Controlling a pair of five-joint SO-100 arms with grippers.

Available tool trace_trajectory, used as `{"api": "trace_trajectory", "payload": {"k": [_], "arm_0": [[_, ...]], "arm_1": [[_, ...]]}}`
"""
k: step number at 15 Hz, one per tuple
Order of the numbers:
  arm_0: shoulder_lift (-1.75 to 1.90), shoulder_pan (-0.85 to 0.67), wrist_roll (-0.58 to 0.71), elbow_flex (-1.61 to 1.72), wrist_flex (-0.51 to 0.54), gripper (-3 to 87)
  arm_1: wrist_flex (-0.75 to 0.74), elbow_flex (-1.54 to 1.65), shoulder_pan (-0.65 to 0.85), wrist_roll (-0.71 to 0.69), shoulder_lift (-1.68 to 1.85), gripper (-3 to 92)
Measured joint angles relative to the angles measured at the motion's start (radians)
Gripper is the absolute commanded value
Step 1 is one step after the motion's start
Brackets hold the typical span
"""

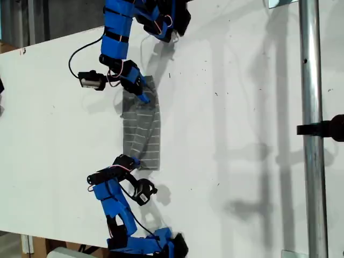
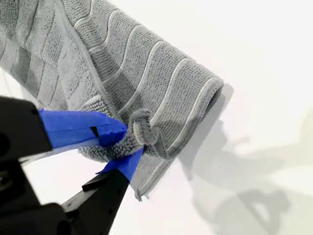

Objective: Grasp corners of a towel and fold twice.

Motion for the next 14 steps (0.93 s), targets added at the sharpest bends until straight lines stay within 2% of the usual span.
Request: {"api": "trace_trajectory", "payload": {"k": [7,8,11,14], "arm_0": [[0.0,0.009,-0.003,0.0,0.008,-3.2],[0.0,0.009,-0.003,0.0,0.008,-3.2],[0.0,0.011,-0.003,0.0,0.008,-3.2],[0.0,0.012,-0.011,0.0,0.008,-3.2]], "arm_1": [[-0.103,0.018,0.04,-0.011,-0.149,27.9],[-0.114,0.025,0.051,-0.02,-0.15,24.5],[-0.156,0.028,0.066,-0.083,-0.15,0.0],[-0.16,0.049,0.069,-0.094,-0.104,-0.2]]}}
